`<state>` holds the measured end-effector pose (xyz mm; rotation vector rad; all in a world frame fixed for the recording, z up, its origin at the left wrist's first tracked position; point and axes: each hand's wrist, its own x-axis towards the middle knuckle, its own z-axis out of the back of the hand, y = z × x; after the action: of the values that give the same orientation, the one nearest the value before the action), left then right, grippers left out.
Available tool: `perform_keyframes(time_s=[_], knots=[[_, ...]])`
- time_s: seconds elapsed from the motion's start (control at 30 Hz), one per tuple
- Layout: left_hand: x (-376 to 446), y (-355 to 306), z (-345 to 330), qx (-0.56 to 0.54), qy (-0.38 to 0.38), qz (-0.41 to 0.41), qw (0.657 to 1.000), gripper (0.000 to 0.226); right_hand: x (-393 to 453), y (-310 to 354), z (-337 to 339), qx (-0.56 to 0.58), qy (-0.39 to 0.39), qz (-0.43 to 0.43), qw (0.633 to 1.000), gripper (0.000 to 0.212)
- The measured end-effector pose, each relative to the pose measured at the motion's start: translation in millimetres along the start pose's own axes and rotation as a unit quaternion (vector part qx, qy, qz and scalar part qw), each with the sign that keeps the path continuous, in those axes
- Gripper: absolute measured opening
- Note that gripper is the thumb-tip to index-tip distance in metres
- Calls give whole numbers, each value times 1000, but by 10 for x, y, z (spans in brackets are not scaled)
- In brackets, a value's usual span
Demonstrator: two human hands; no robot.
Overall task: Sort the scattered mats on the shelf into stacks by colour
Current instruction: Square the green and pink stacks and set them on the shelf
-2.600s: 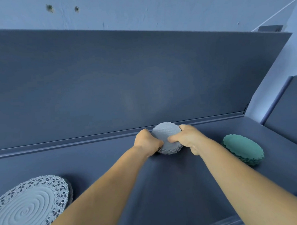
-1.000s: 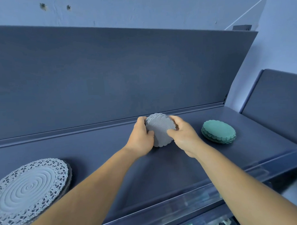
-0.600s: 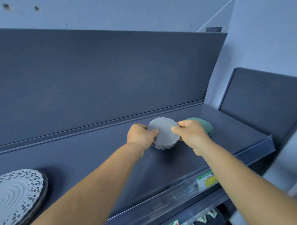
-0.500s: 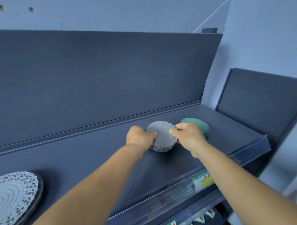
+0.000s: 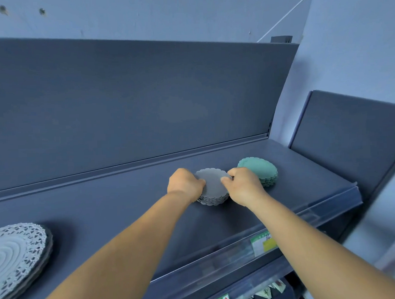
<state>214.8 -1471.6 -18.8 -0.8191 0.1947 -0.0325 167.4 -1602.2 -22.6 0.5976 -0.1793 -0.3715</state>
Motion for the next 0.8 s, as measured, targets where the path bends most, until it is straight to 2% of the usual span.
perform_keyframes(time_s=[0.2, 0.3, 0.33, 0.4, 0.5, 0.6, 0.8], knots=[[-36, -5, -30, 31, -29, -24, 999, 42, 16, -2, -13, -64, 20, -6, 998, 37], [-98, 2, -17, 80, -46, -51, 994, 36, -6, 26, -5, -116, 35, 18, 992, 26], [-134, 8, 1, 110, -51, -69, 990, 31, -18, 33, -5, -139, 32, 36, 989, 29], [-224, 40, 54, 203, -60, -118, 970, 25, -57, 52, 0, -182, 12, 81, 980, 42], [-335, 178, 148, 304, -74, -164, 935, 34, -141, 136, -5, -214, -10, 126, 969, 52], [-435, 324, 290, 358, -85, -161, 916, 36, -243, 290, -63, -222, 15, 167, 961, 49], [-807, 728, 764, 385, -123, -125, 906, 35, -636, 804, -305, -171, 78, 237, 953, 47]])
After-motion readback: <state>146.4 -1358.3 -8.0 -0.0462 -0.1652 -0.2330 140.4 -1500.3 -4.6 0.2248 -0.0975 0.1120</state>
